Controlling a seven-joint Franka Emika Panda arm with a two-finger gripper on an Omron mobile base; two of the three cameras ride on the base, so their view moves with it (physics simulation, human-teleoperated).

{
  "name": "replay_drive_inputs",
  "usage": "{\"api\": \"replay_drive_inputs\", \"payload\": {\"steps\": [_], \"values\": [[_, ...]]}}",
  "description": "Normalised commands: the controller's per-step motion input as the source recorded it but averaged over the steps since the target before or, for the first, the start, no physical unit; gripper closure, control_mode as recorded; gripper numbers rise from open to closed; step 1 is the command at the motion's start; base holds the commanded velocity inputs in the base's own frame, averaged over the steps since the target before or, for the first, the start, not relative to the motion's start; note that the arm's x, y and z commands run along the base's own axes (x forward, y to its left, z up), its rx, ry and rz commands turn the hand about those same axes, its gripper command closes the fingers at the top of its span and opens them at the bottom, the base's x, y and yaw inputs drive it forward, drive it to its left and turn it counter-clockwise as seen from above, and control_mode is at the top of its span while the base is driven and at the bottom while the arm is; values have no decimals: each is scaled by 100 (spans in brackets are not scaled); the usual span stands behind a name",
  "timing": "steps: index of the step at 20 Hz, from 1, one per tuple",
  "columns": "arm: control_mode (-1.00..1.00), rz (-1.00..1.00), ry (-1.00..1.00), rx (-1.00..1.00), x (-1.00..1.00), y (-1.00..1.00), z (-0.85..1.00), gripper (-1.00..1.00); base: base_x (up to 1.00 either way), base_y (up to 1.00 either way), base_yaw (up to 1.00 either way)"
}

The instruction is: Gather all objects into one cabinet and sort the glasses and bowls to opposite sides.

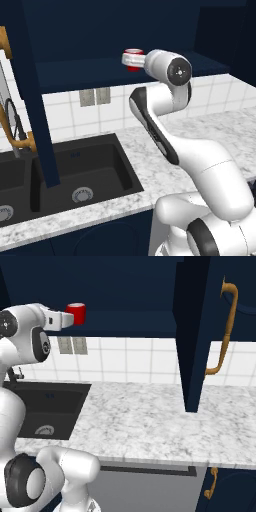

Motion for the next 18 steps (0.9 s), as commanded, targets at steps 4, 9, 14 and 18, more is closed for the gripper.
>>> {"api": "replay_drive_inputs", "payload": {"steps": [4,9,14,18], "values": [[-100,0,0,0,43,1,-24,-100,0,0,0],[-100,0,-1,0,25,12,-9,-100,0,0,0],[-100,0,-1,0,20,10,0,-100,0,0,0],[-100,0,0,0,34,11,0,-100,0,0,0]]}}
